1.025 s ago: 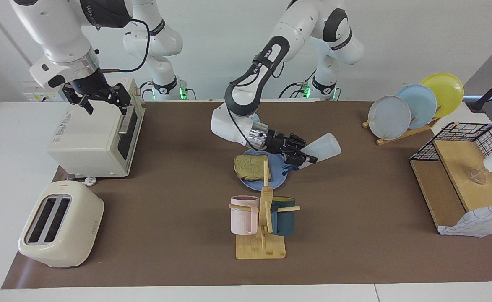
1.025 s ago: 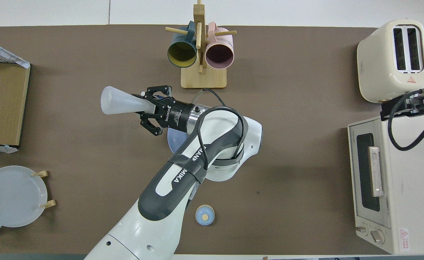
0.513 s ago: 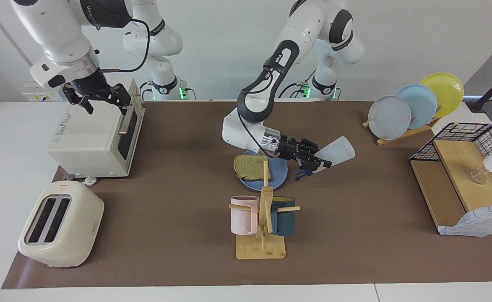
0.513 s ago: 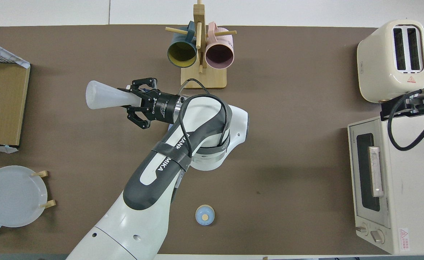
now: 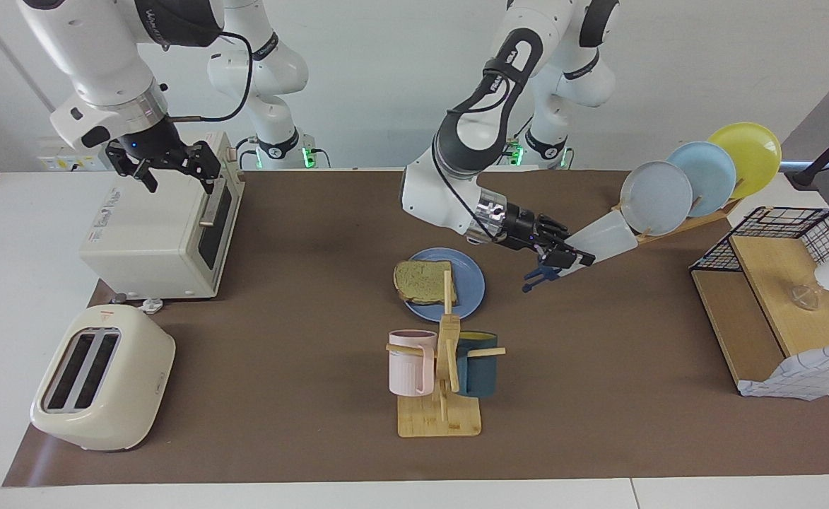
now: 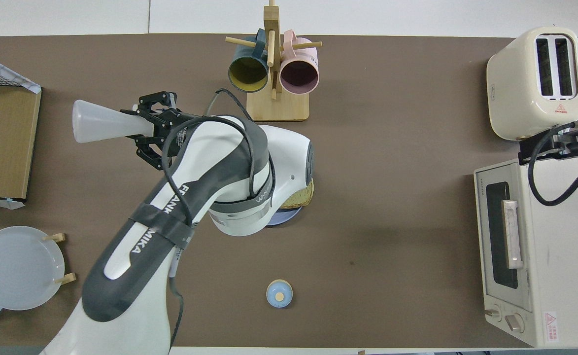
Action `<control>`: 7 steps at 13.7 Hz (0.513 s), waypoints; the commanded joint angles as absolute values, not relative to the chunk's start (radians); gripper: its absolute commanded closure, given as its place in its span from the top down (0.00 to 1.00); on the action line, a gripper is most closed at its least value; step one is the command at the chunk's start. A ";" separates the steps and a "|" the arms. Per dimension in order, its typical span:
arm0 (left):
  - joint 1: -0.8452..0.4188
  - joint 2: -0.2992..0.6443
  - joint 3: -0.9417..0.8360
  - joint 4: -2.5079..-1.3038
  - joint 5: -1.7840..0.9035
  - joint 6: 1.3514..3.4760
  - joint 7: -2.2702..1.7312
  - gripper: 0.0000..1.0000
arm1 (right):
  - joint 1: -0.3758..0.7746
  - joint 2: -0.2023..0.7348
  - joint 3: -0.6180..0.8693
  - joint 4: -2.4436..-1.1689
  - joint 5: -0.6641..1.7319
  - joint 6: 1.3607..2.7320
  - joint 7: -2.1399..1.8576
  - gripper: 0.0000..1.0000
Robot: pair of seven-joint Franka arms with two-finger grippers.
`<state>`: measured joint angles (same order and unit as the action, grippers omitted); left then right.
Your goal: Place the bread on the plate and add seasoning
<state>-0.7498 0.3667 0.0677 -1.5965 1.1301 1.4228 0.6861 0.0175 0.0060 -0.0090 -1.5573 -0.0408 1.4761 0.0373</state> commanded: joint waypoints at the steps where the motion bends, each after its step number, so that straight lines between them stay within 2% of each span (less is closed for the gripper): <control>1: -0.700 0.203 0.061 -1.649 1.048 1.489 0.748 0.00 | 0.009 -0.003 -0.003 -1.569 -0.021 1.486 0.011 1.00; 7: -0.643 0.039 0.066 -1.623 0.797 1.526 0.759 0.00 | 0.006 -0.005 -0.003 -1.571 -0.021 1.483 0.011 1.00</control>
<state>-0.6662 0.1055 0.0688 -1.5973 0.8675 1.4842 0.7592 0.0196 0.0060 -0.0068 -1.5573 -0.0408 1.4761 0.0373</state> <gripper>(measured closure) 0.626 0.000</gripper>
